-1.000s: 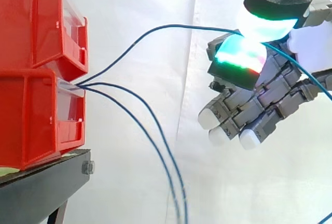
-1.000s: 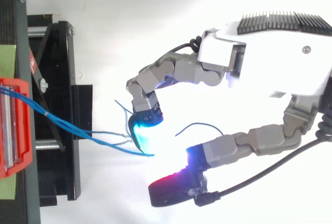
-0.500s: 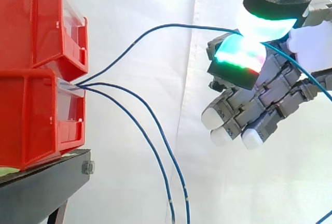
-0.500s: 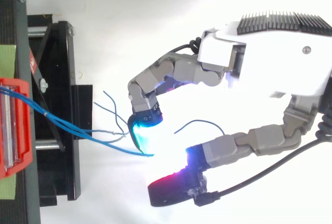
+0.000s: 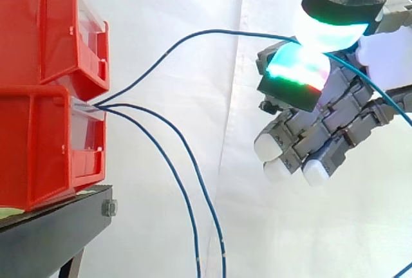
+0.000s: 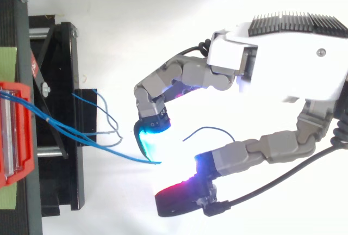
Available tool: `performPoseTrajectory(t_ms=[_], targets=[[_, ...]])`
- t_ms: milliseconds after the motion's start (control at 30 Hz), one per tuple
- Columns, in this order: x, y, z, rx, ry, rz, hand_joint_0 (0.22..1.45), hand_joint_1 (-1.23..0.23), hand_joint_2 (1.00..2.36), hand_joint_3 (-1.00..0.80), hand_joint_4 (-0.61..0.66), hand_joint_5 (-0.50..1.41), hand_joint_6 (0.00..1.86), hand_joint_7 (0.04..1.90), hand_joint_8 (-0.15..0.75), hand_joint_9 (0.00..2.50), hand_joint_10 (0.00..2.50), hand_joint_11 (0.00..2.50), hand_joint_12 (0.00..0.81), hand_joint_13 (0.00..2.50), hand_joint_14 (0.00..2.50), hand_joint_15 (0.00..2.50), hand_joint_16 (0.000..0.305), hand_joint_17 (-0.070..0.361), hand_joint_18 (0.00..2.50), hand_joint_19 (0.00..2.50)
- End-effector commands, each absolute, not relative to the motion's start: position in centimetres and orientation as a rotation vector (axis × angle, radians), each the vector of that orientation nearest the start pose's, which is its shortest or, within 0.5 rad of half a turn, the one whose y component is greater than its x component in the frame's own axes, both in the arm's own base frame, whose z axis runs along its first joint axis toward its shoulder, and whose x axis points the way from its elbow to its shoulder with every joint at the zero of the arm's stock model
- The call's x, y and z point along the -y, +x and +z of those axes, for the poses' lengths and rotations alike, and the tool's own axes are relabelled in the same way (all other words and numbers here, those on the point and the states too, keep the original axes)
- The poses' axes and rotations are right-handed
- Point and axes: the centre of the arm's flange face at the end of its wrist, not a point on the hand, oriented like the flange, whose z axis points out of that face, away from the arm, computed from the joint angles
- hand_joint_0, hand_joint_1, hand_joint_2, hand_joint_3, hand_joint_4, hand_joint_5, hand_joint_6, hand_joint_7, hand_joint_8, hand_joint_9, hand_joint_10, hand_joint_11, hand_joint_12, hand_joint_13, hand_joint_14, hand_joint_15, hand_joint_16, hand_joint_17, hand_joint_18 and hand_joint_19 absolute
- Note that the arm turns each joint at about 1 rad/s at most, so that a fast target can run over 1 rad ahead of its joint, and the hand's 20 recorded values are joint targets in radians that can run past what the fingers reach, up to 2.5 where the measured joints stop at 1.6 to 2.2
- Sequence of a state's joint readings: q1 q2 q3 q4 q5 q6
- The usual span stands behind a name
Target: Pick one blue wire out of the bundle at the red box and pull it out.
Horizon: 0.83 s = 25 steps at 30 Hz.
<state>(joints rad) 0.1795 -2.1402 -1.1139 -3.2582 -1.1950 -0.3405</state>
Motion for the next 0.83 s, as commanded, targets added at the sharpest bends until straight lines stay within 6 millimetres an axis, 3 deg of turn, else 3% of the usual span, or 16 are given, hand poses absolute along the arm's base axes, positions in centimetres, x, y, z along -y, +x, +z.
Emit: performPoseTrajectory(t_ms=[0,800], targets=[[4.46,70.57,35.86,-1.431,1.146,0.67,0.55,-0.86,1.25,0.05,-0.26,-0.08,0.88,1.32,0.279,0.67,0.0,0.08,0.455,0.49,0.01,0.22,0.065,0.147,0.56,0.36],[4.46,70.57,35.86,-1.431,1.146,0.67,0.55,-0.86,1.24,0.05,-0.26,-0.08,0.88,1.31,0.286,0.69,0.0,0.12,0.466,0.51,0.01,0.23,0.066,0.149,0.58,0.36]])
